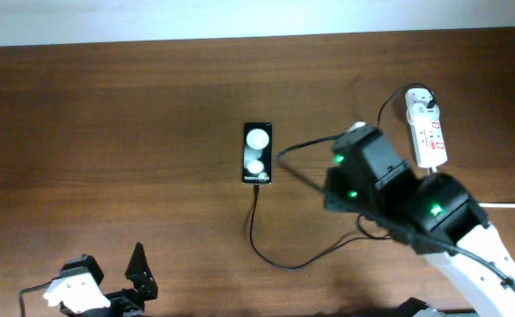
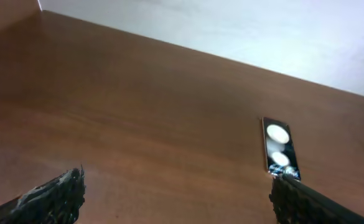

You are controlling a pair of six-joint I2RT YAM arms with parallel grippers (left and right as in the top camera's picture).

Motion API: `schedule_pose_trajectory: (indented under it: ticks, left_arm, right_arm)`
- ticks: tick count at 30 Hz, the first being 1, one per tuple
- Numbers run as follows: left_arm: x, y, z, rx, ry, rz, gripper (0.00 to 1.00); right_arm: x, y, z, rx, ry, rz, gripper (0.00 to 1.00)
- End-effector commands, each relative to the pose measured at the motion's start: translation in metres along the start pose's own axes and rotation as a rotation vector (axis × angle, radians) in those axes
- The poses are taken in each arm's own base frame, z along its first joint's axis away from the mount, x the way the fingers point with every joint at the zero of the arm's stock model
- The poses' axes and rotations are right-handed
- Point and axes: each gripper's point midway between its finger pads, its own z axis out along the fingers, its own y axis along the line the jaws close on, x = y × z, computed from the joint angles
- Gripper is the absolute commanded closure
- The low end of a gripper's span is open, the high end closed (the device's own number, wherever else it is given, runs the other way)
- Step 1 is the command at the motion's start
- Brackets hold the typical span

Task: Plug charger to phone and switch on socket
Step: 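Release the cable and move the right gripper to the power strip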

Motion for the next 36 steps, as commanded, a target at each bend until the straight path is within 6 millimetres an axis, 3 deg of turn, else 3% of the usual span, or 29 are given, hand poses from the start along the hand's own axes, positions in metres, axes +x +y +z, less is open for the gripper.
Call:
schedule_pose_trajectory:
  ticks: [1, 4, 7, 8, 9, 10, 14, 27, 28, 29, 30, 32, 33, 36]
  left_arm:
    - [0.002, -0.001, 0.001, 0.004, 0.002, -0.007, 0.01]
    - [0.002, -0.001, 0.001, 0.004, 0.002, -0.007, 0.01]
    - [0.002, -0.001, 0.001, 0.004, 0.002, -0.007, 0.01]
    - [0.002, -0.001, 0.001, 0.004, 0.002, -0.007, 0.01]
    - [0.002, -0.001, 0.001, 0.004, 0.002, -0.007, 0.01]
    - [0.002, -0.001, 0.001, 0.004, 0.002, -0.007, 0.01]
    - [0.002, -0.001, 0.001, 0.004, 0.002, -0.007, 0.01]
    - [0.002, -0.001, 0.001, 0.004, 0.002, -0.007, 0.01]
    - [0.002, -0.001, 0.001, 0.004, 0.002, -0.007, 0.01]
    - [0.002, -0.001, 0.001, 0.004, 0.002, -0.007, 0.01]
    - [0.002, -0.001, 0.001, 0.004, 0.002, -0.007, 0.01]
    - [0.002, -0.001, 0.001, 0.004, 0.002, -0.007, 0.01]
    - [0.002, -0.001, 0.001, 0.004, 0.002, -0.007, 0.01]
    - [0.002, -0.001, 0.001, 0.004, 0.002, -0.007, 0.01]
  right_arm:
    - [-0.014, -0.043, -0.006, 0.114, -0.033, 0.124, 0.87]
    - [-0.017, -0.077, -0.008, 0.188, -0.019, 0.219, 0.89]
    - [-0.010, -0.096, -0.009, 0.213, 0.032, 0.301, 0.72]
    - [-0.005, -0.103, -0.011, 0.234, 0.053, 0.316, 0.61]
    - [0.000, -0.105, -0.012, 0.244, 0.071, 0.320, 0.22]
    - [0.002, -0.105, -0.012, 0.243, 0.079, 0.320, 0.01]
    - [-0.001, -0.114, -0.014, 0.292, 0.065, 0.259, 0.01]
    - [-0.006, -0.115, -0.014, 0.299, 0.039, 0.257, 0.01]
    - [-0.007, -0.116, -0.014, 0.302, 0.035, 0.257, 0.02]
    - [-0.009, -0.115, -0.014, 0.299, 0.027, 0.258, 0.38]
    - [-0.010, -0.115, -0.013, 0.297, 0.022, 0.258, 0.64]
    - [-0.011, -0.115, -0.013, 0.295, 0.020, 0.247, 0.89]
    - [-0.012, -0.114, -0.013, 0.293, 0.019, 0.234, 0.96]
    - [-0.015, -0.118, -0.013, 0.293, 0.007, 0.252, 0.96]
